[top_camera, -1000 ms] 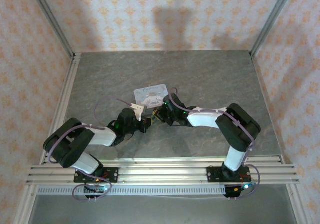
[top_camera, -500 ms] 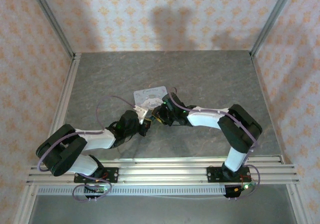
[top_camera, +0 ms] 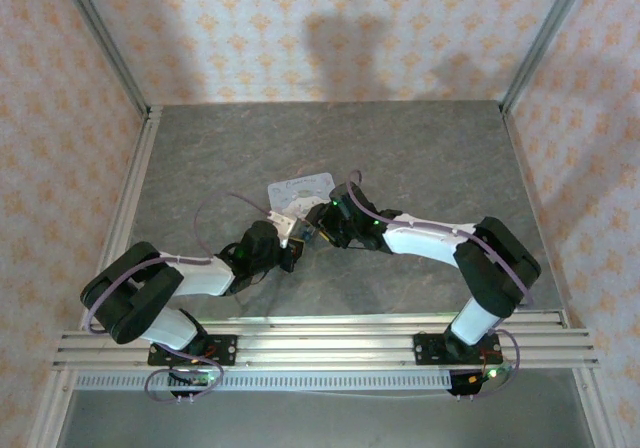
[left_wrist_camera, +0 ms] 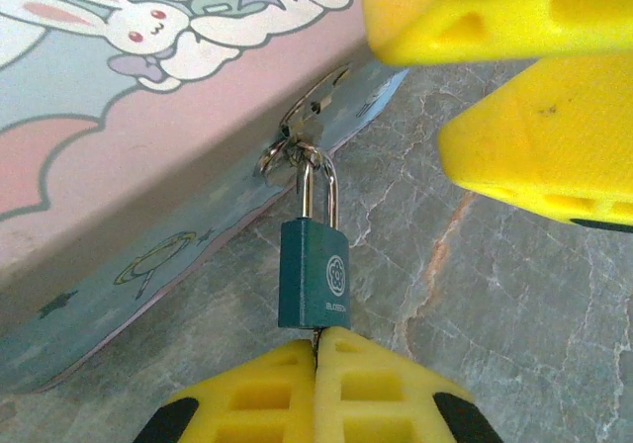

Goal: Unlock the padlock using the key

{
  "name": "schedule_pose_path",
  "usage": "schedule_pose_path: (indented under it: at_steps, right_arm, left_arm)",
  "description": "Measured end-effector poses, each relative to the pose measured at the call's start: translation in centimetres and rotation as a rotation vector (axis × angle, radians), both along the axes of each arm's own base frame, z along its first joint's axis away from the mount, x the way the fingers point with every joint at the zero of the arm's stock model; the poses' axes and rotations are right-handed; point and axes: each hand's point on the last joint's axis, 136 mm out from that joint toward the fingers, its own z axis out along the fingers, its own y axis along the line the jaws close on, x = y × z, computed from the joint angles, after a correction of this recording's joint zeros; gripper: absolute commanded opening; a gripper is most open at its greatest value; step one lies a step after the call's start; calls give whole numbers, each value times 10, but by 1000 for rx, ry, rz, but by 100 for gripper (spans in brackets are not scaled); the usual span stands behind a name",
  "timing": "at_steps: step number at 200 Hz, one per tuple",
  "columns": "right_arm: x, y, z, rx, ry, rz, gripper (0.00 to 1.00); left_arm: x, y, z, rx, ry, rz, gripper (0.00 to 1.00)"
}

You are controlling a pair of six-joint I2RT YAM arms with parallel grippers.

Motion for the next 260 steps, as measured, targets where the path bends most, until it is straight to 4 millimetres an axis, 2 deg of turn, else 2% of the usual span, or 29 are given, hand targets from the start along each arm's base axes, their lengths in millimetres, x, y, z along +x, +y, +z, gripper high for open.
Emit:
schedule_pose_path:
  at_steps: [42,77,93,157,217,260]
  right_arm:
    - [-2,3,-10,-13,14,7,51]
    - [-4,3,-17,-24,25,11,51]
    - [-3,3,-16,-21,22,10,51]
    - [-4,4,-16,-18,25,15,51]
    - [-8,8,-24,-12,54,36,47]
    - [-9,21,-29,4,73,57,43]
  left_arm:
    - [-2,2,4,5,-20,-7,0]
    - [-2,4,32,-1,-106,-23,0]
    - [-1,8,37,9,-123,-17,0]
    - [-4,11,20,53,-81,-19,0]
    - [-3,11,19,54,-81,-21,0]
    - [-3,10,17,54,-77,-27,0]
